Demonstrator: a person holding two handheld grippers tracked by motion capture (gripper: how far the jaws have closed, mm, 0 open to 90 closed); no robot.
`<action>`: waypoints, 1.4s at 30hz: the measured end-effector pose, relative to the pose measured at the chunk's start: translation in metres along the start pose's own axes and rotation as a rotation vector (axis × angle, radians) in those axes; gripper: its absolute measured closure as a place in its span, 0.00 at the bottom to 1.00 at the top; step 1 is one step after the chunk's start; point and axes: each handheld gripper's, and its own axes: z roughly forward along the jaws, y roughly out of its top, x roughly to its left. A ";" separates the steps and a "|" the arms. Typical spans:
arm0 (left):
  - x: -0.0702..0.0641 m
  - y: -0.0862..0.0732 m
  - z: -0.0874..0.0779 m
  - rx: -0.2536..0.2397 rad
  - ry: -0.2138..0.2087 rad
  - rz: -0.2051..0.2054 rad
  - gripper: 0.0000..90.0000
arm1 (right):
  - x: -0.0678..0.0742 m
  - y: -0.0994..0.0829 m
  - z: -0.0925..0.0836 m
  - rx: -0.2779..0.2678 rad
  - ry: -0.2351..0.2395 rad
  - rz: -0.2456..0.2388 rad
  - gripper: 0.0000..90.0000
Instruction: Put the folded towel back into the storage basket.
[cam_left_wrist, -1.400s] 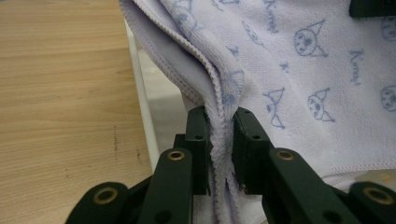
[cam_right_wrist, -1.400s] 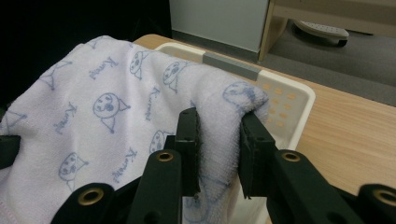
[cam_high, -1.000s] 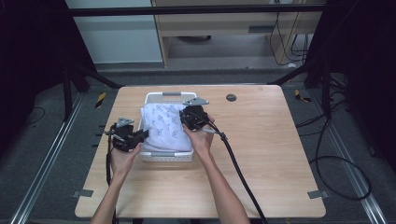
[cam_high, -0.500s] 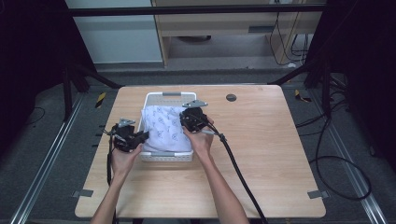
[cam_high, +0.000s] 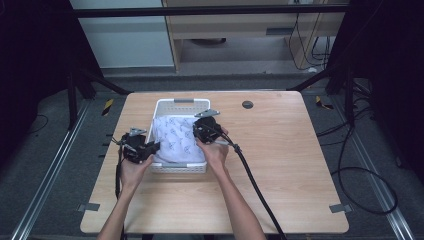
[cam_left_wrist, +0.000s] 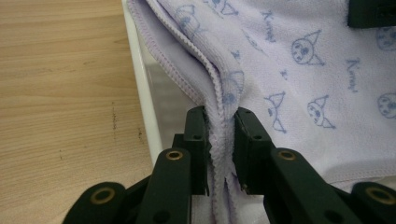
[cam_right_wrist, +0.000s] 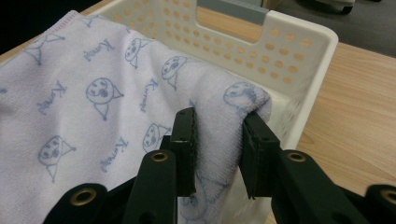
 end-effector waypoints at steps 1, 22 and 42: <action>0.000 0.000 0.000 0.002 0.000 -0.001 0.84 | 0.000 0.000 0.001 0.003 0.000 -0.003 0.77; 0.002 0.008 -0.024 -0.105 0.010 -0.017 0.68 | -0.007 0.003 -0.011 -0.034 0.019 -0.026 0.38; -0.021 0.002 -0.034 -0.150 -0.070 0.084 0.43 | -0.041 -0.016 -0.084 -0.116 0.062 -0.005 0.22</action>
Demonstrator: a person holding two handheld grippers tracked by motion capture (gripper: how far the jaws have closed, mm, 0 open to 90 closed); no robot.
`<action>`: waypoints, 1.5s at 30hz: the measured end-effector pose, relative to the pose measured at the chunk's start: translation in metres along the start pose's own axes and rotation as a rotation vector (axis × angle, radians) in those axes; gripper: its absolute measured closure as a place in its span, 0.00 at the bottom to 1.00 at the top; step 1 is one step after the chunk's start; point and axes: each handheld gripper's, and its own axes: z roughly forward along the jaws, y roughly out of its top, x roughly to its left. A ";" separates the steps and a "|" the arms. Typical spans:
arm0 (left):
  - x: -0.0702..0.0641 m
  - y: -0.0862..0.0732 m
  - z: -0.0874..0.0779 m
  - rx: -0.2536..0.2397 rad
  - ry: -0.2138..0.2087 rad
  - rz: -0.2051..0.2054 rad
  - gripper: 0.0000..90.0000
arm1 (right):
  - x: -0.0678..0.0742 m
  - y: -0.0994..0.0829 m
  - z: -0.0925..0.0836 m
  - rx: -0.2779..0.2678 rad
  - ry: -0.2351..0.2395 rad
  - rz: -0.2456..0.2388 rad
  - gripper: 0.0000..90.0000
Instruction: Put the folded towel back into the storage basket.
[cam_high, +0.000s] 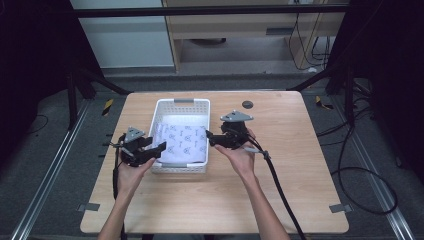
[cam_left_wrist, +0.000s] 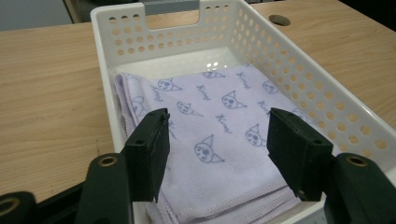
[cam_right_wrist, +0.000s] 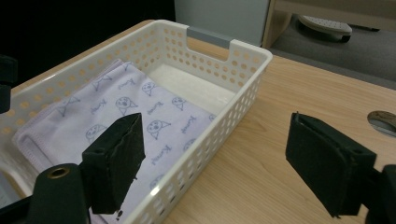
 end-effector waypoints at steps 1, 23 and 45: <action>0.000 -0.001 -0.001 -0.003 -0.006 -0.005 0.42 | -0.002 -0.002 -0.004 -0.002 0.004 0.002 0.22; -0.008 -0.027 -0.024 -0.004 -0.012 0.019 0.34 | -0.039 -0.058 -0.076 -0.003 0.020 0.025 0.17; -0.008 -0.072 -0.050 -0.016 0.018 0.065 0.31 | -0.085 -0.131 -0.129 -0.039 -0.021 0.070 0.14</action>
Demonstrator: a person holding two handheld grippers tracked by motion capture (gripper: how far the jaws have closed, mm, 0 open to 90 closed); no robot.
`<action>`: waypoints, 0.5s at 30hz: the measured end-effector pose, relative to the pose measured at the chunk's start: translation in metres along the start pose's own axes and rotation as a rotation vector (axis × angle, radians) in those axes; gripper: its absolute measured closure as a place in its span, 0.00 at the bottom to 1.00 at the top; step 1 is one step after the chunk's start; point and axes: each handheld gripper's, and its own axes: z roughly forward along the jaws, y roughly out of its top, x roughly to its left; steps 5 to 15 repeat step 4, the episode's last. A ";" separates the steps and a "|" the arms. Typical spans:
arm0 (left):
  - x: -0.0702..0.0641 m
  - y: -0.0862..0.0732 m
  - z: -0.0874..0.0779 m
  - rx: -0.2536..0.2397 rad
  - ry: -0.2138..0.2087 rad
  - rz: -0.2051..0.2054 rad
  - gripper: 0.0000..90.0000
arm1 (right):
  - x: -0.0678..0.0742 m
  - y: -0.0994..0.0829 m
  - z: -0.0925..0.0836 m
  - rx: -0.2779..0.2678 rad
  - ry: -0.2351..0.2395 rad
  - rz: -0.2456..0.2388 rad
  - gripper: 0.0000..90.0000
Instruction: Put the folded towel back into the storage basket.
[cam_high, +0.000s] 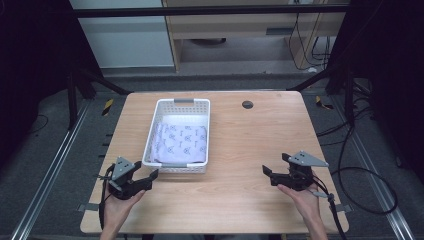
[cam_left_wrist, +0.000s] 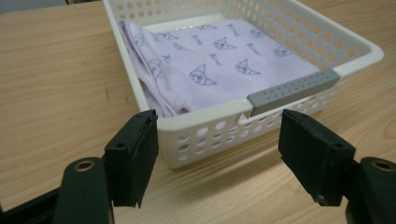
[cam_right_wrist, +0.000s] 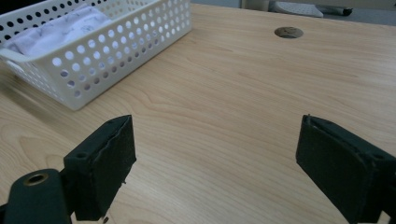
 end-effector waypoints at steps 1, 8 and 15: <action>0.001 -0.001 -0.001 -0.001 0.002 0.000 0.31 | -0.003 -0.004 -0.002 0.000 -0.007 -0.004 0.13; 0.002 -0.006 -0.005 -0.007 0.004 -0.001 0.29 | -0.009 -0.011 -0.006 0.011 -0.024 0.001 0.13; 0.002 -0.006 -0.005 -0.007 0.004 -0.001 0.29 | -0.009 -0.011 -0.006 0.011 -0.024 0.001 0.13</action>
